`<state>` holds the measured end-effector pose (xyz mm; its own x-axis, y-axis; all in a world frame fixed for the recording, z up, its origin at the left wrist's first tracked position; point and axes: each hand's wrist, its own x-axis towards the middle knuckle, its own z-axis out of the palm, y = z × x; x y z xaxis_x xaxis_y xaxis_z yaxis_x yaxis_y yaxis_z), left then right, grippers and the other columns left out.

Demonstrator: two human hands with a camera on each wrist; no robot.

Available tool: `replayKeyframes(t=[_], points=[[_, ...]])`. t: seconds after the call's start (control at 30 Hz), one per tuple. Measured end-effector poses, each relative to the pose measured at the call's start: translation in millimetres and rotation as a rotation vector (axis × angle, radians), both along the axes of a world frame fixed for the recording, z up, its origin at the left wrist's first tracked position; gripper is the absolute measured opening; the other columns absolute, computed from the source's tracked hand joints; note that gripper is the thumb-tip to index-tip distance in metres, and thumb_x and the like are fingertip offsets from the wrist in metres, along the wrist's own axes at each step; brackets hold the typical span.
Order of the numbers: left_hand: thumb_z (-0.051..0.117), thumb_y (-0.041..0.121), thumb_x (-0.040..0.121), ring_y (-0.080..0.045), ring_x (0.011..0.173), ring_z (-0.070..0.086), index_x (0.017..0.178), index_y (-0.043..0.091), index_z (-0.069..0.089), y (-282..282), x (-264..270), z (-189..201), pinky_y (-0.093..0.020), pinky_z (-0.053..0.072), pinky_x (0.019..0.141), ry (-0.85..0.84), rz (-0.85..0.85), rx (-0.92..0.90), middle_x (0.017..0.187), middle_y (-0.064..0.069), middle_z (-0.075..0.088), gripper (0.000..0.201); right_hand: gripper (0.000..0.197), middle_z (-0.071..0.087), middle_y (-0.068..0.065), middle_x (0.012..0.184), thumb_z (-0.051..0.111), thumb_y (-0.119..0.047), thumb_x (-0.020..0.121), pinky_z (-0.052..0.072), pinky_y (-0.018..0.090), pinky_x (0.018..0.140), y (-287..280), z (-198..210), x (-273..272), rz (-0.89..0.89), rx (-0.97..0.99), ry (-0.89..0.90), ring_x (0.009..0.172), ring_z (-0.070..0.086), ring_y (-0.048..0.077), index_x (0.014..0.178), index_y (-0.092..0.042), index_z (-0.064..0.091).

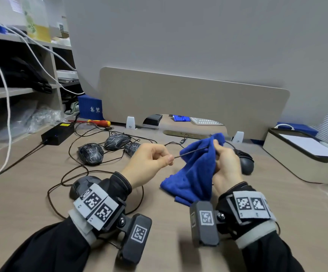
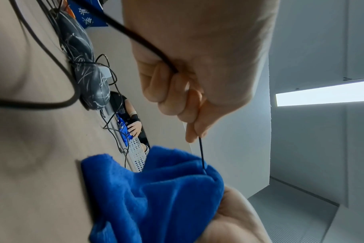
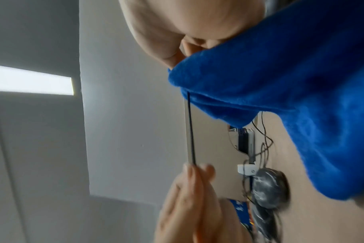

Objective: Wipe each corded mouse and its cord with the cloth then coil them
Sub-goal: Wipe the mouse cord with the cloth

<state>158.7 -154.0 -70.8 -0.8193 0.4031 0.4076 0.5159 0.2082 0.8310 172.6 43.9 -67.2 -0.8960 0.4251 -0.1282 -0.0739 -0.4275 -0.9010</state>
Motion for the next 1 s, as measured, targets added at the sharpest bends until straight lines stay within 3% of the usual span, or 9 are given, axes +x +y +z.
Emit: replayKeyframes(t=[0.1, 0.2, 0.3, 0.4, 0.53, 0.63, 0.8, 0.93, 1.0], points=[[0.066, 0.013, 0.092, 0.000, 0.043, 0.040, 0.065, 0.015, 0.064, -2.7, -2.1, 1.4, -0.011, 0.030, 0.047, -0.042, 0.027, 0.060, 0.045, 0.014, 0.052, 0.027, 0.019, 0.064, 0.005, 0.080, 0.065, -0.029, 0.092, 0.050, 0.027, 0.056, 7.8, 0.5, -2.6, -0.081, -0.108, 0.041, 0.064, 0.062, 0.015, 0.083, -0.012, 0.063], [0.062, 0.010, 0.093, -0.007, 0.041, 0.038, 0.069, 0.009, 0.062, -7.2, -6.9, 1.1, -0.017, 0.030, 0.044, -0.099, 0.099, 0.139, 0.045, 0.008, 0.046, 0.024, 0.007, 0.055, -0.002, 0.077, 0.061, -0.017, 0.092, 0.045, 0.019, 0.059, -1.9, 5.3, 3.3, 0.062, -0.169, 0.066, 0.068, 0.055, 0.008, 0.089, -0.017, 0.056], [0.051, -0.001, 0.096, -0.013, 0.044, 0.045, 0.080, 0.009, 0.063, -7.6, -9.9, -1.6, -0.020, 0.035, 0.043, -0.148, 0.163, 0.088, 0.050, 0.001, 0.052, 0.022, 0.006, 0.064, 0.013, 0.073, 0.061, -0.011, 0.086, 0.050, 0.024, 0.057, -8.4, 8.0, 11.3, 0.111, -0.049, 0.059, 0.059, 0.061, 0.018, 0.082, -0.013, 0.065], [0.057, 0.003, 0.094, -0.016, 0.053, 0.052, 0.093, 0.011, 0.066, -4.1, -9.1, -4.2, -0.023, 0.042, 0.048, -0.150, 0.122, 0.031, 0.062, -0.001, 0.059, 0.012, 0.018, 0.064, 0.034, 0.078, 0.056, -0.012, 0.085, 0.052, 0.029, 0.060, -21.4, 6.5, 14.4, 0.111, 0.141, 0.032, 0.063, 0.063, 0.031, 0.078, 0.003, 0.062], [0.073, 0.013, 0.088, -0.013, 0.058, 0.057, 0.091, 0.010, 0.071, 2.2, 1.1, -3.3, -0.024, 0.048, 0.057, -0.010, -0.011, -0.041, 0.068, 0.001, 0.067, 0.005, 0.019, 0.063, 0.024, 0.072, 0.058, -0.010, 0.085, 0.054, 0.032, 0.064, -34.3, -0.1, 12.9, 0.142, 0.240, -0.025, 0.069, 0.063, 0.032, 0.073, 0.004, 0.063], [0.073, 0.011, 0.087, -0.011, 0.059, 0.051, 0.080, 0.008, 0.074, 5.1, 1.5, -6.1, -0.031, 0.046, 0.061, 0.078, 0.019, -0.068, 0.064, 0.003, 0.066, 0.008, 0.022, 0.068, 0.018, 0.068, 0.061, -0.013, 0.085, 0.052, 0.023, 0.050, -39.0, -1.2, 12.1, 0.159, 0.260, -0.054, 0.064, 0.066, 0.029, 0.075, 0.003, 0.072], [0.074, 0.011, 0.087, -0.010, 0.054, 0.041, 0.073, 0.005, 0.069, 1.8, 1.4, -5.3, -0.026, 0.037, 0.059, 0.018, 0.016, -0.025, 0.059, -0.001, 0.054, 0.016, 0.037, 0.070, 0.025, 0.086, 0.061, -0.022, 0.086, 0.056, 0.036, 0.072, -29.2, 0.1, 8.3, 0.090, 0.187, -0.063, 0.079, 0.068, 0.041, 0.093, 0.014, 0.066], [0.073, 0.027, 0.076, -0.012, 0.054, 0.039, 0.070, 0.006, 0.068, -0.8, 1.5, -0.3, -0.025, 0.036, 0.056, -0.012, -0.018, 0.022, 0.060, -0.008, 0.053, 0.022, 0.011, 0.058, 0.011, 0.073, 0.065, -0.015, 0.088, 0.043, 0.026, 0.056, -15.6, 3.3, 5.8, -0.061, 0.071, -0.079, 0.060, 0.054, 0.021, 0.084, -0.005, 0.064], [0.074, 0.022, 0.074, -0.007, 0.050, 0.037, 0.066, 0.005, 0.067, -5.2, -0.4, 2.8, -0.017, 0.032, 0.051, -0.039, -0.016, 0.063, 0.057, -0.007, 0.052, 0.020, 0.013, 0.056, 0.004, 0.067, 0.064, -0.013, 0.090, 0.042, 0.021, 0.047, -4.0, 7.8, 6.2, -0.183, 0.002, -0.081, 0.051, 0.051, 0.016, 0.078, -0.009, 0.060]])
